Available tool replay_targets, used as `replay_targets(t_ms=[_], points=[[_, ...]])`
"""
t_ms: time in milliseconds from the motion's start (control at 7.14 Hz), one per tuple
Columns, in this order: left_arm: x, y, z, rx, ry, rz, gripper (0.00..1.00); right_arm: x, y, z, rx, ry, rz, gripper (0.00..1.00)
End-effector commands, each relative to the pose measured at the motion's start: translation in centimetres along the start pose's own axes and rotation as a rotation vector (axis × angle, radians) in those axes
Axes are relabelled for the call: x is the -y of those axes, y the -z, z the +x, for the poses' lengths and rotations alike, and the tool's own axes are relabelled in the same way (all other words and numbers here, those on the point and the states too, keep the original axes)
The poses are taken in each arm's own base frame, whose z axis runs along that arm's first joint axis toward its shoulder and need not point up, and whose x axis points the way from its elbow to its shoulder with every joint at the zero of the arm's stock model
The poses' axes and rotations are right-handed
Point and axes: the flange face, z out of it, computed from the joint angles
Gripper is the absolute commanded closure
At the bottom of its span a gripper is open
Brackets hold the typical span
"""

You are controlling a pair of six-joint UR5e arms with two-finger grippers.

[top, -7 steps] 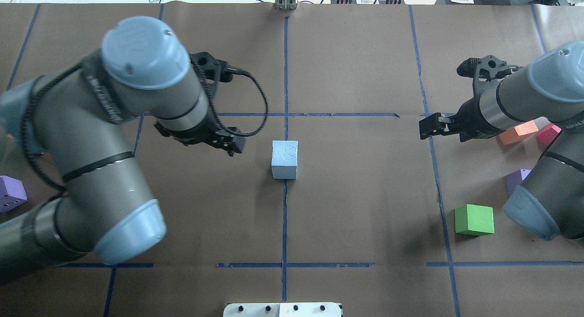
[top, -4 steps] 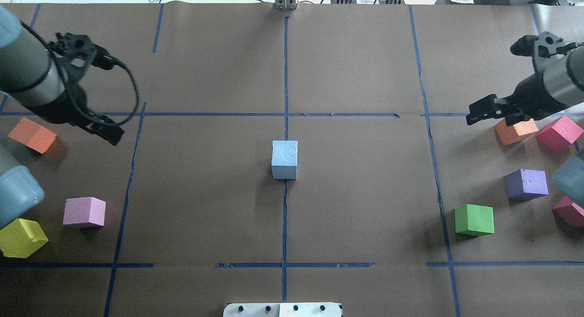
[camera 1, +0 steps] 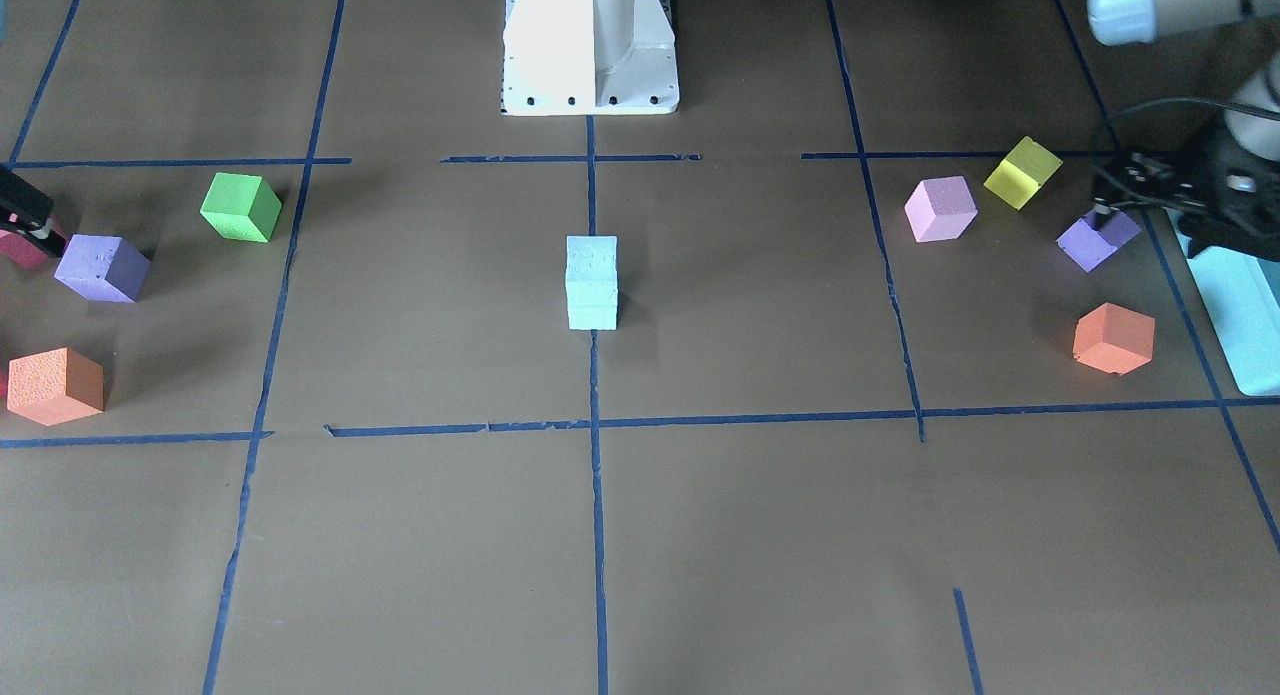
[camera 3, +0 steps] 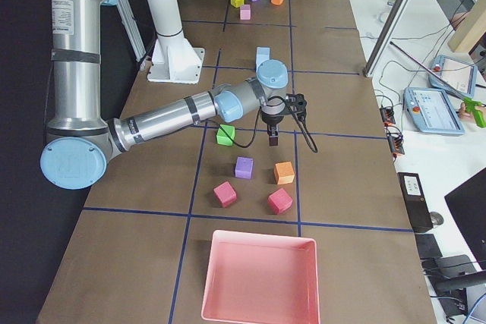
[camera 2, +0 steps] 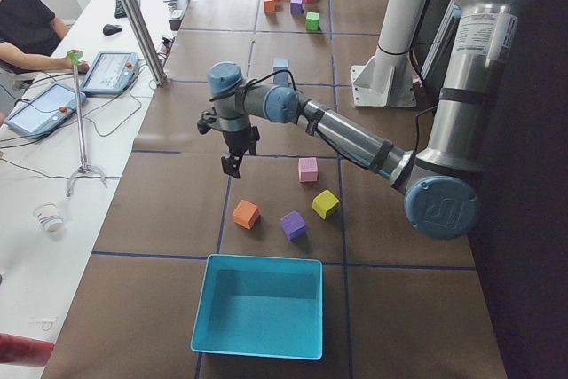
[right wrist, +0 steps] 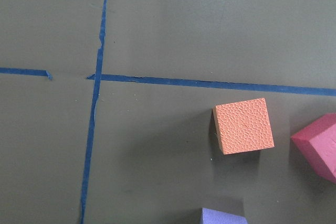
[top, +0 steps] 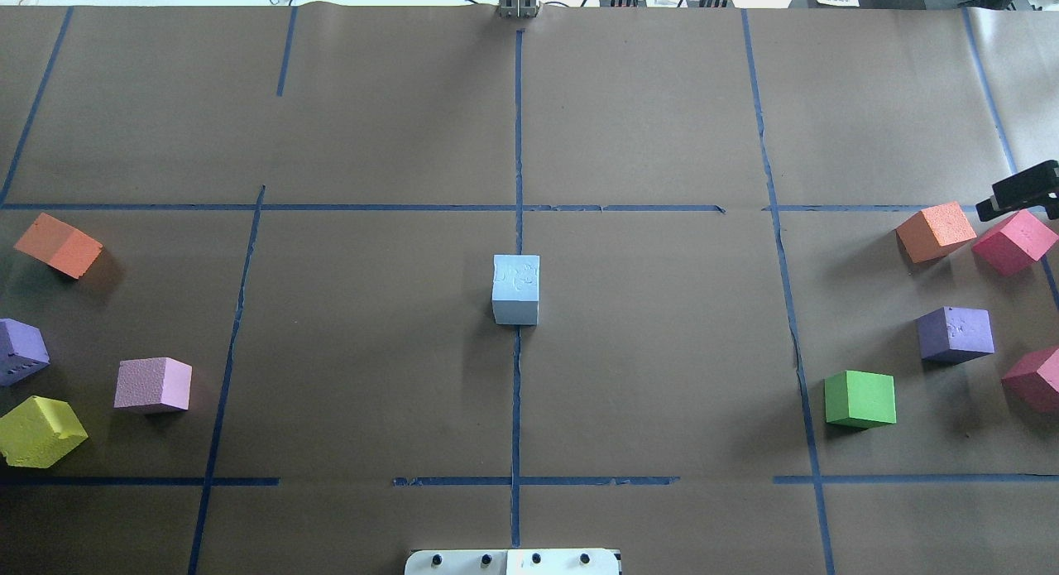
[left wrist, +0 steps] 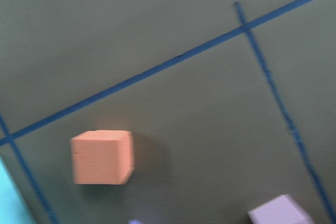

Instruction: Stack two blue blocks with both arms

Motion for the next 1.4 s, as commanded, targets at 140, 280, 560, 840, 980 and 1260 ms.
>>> replay_targets(t_ms=[140, 280, 560, 840, 980, 1260], points=[[-3.9, 2.2, -6.7, -0.067, 0.073, 0.03, 0.0, -2.0, 1.2, 6.0, -0.025, 0.042, 0.005, 0.0], [-4.3, 1.2, -7.5, -0.067, 0.095, 0.007, 0.0, -1.8, 1.1, 6.7, -0.029, 0.032, 0.005, 0.0], [-4.4, 0.6, -8.2, -0.073, 0.191, -0.001, 0.0, -1.9, 0.0, 8.2, -0.029, 0.084, -0.021, 0.0], [-4.8, -0.6, -9.2, -0.081, 0.21, -0.021, 0.0, -2.1, -1.0, 9.6, -0.033, 0.082, -0.042, 0.0], [-4.7, -1.4, -10.2, -0.077, 0.196, -0.007, 0.0, -2.0, -0.9, 10.7, -0.035, 0.09, -0.038, 0.0], [-6.2, -2.2, -11.4, -0.079, 0.212, -0.001, 0.0, -0.7, 0.5, 11.4, -0.043, 0.051, -0.041, 0.0]])
